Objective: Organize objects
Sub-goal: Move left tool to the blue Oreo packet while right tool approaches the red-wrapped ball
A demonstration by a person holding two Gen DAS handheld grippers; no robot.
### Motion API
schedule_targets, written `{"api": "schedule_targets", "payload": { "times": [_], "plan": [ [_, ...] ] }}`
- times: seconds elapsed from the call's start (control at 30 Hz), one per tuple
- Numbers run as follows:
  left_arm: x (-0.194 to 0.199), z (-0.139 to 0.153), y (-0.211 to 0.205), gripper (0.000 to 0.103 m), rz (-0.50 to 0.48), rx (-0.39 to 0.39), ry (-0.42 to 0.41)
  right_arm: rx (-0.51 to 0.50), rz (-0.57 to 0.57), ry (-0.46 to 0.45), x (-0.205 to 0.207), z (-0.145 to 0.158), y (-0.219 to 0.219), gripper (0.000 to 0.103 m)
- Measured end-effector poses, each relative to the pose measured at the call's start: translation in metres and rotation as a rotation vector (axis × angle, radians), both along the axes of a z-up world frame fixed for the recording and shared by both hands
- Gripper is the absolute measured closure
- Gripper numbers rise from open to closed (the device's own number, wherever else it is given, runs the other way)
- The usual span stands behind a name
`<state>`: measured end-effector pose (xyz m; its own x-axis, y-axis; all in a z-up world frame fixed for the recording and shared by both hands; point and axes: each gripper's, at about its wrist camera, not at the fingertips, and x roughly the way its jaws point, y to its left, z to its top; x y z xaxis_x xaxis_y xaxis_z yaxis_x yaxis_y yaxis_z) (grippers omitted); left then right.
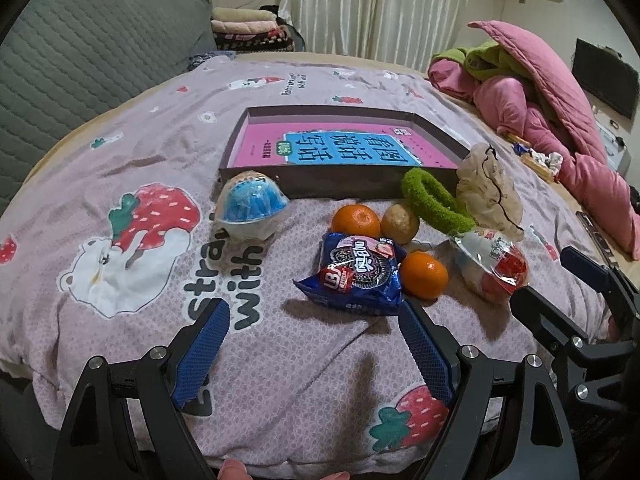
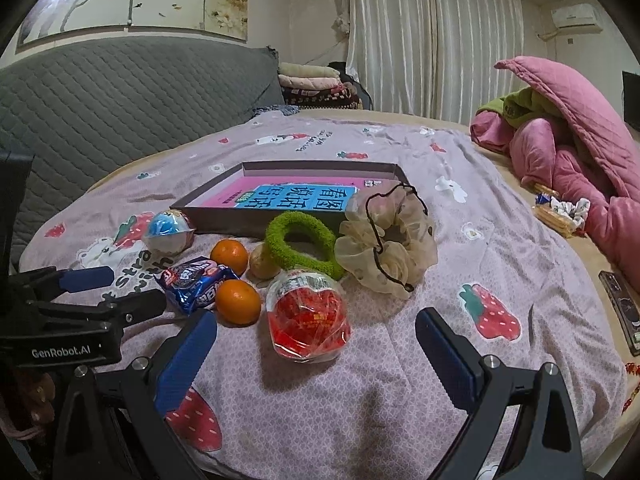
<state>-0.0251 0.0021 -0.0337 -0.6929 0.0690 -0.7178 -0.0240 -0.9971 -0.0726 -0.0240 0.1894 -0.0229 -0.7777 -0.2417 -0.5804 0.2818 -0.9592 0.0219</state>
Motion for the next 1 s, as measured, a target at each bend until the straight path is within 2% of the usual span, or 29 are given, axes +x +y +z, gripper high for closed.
{"api": "schedule_targets", "payload": {
  "times": [0.57,1.0],
  "plan": [
    [-0.028,-0.018,0.011,0.016,-0.033,0.027,-0.043,0.031,-0.021,-0.053,-0.016,-0.013,-0.003,0.003],
    [-0.047,-0.024,0.012,0.016,-0.02,0.005,-0.061,0.035,-0.035,-0.083,-0.03,-0.018,-0.004,0.003]
  ]
}}
